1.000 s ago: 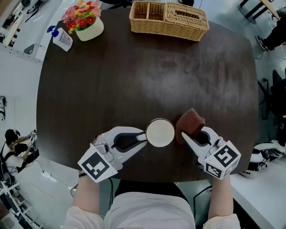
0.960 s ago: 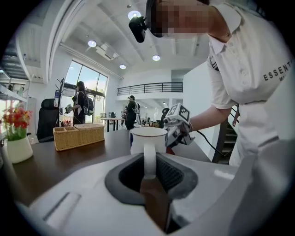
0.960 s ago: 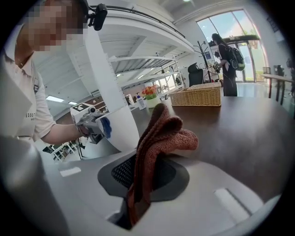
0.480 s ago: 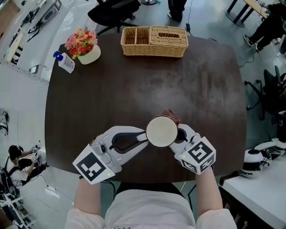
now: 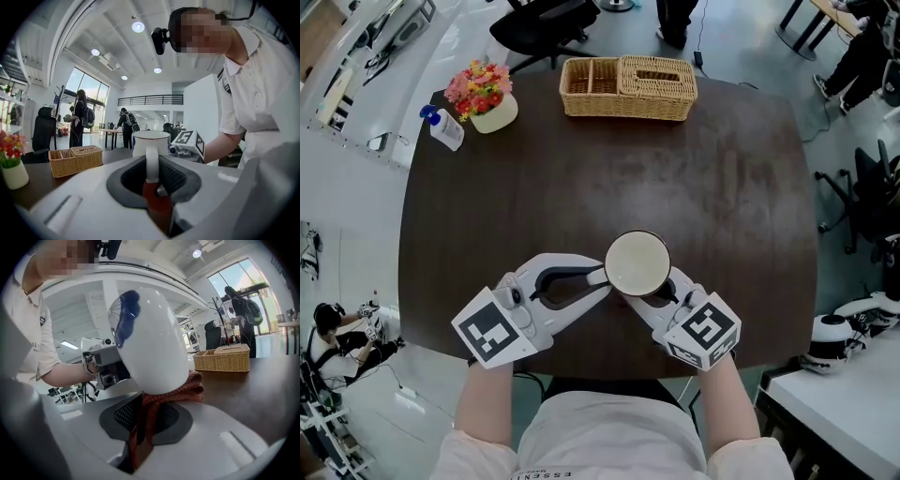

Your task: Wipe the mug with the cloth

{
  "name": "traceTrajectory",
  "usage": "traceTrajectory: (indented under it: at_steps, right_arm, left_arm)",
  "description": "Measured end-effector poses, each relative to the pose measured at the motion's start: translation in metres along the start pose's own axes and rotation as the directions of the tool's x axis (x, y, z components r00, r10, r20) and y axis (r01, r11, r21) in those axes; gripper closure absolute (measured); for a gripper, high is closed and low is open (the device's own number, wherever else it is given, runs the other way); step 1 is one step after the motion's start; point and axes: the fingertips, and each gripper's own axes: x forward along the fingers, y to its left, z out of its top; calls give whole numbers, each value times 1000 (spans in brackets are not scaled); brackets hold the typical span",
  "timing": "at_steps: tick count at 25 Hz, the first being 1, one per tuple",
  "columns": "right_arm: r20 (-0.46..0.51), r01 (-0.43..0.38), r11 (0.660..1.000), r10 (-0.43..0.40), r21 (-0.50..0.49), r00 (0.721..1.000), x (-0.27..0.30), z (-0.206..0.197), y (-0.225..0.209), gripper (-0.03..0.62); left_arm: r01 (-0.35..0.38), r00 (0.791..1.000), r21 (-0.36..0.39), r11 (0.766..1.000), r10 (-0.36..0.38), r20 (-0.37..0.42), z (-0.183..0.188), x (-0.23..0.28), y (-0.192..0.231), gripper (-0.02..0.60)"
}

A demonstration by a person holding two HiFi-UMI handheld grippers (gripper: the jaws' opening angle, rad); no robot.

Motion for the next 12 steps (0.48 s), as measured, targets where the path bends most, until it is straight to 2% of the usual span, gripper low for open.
traceTrajectory:
  at_steps: [4, 9, 11, 12]
  right_arm:
    - [22, -21, 999, 21, -31, 1000, 1, 1, 9, 513]
    - [-25, -49, 998, 48, -49, 999, -6, -11, 15, 513]
    - [-44, -42, 998, 40, -44, 998, -13, -18, 15, 513]
    - [-52, -31, 999, 28, -39, 998, -17, -23, 13, 513]
  left_arm:
    - [20, 1000, 3, 1000, -20, 6, 0, -5, -1, 512]
    - [41, 999, 21, 999, -41, -20, -4, -7, -6, 512]
    - [53, 998, 54, 997, -51, -29, -7, -7, -8, 512]
    - [66, 997, 95, 993, -63, -38, -9, -7, -9, 512]
